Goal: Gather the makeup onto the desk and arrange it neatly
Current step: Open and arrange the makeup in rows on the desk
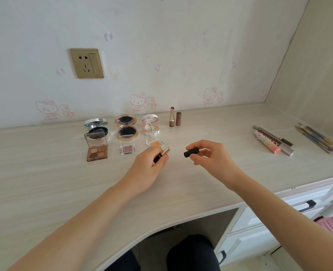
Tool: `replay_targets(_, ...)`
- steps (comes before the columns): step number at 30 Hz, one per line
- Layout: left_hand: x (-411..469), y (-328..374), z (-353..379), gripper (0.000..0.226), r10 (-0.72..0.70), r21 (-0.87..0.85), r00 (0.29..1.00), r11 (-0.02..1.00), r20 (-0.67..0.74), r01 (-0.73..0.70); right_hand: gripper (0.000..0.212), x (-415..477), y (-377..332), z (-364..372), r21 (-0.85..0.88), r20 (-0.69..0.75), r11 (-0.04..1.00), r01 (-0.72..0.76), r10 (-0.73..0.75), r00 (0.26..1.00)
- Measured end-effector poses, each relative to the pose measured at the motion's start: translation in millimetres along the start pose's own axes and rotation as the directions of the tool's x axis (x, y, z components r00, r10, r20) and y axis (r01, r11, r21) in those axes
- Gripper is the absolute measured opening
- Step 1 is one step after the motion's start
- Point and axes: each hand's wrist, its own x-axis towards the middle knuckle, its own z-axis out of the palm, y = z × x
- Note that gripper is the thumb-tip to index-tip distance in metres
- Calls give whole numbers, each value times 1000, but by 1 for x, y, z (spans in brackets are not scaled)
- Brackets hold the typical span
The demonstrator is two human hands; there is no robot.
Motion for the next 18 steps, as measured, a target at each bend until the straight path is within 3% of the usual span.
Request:
replay_targets(5,27,10,15,15,-84,-142,996,987,-30,78,13,13,10,-11,82,-39,995,-58,62,997)
replay_targets(13,89,28,39,6,-225,-433,973,883,-54,180,13,41,22,-22,72,-38,994,-84,87,995)
replay_targets(18,130,25,56,19,-333,-493,933,840,-134,229,13,60,30,-22,33,-42,994,-102,103,994)
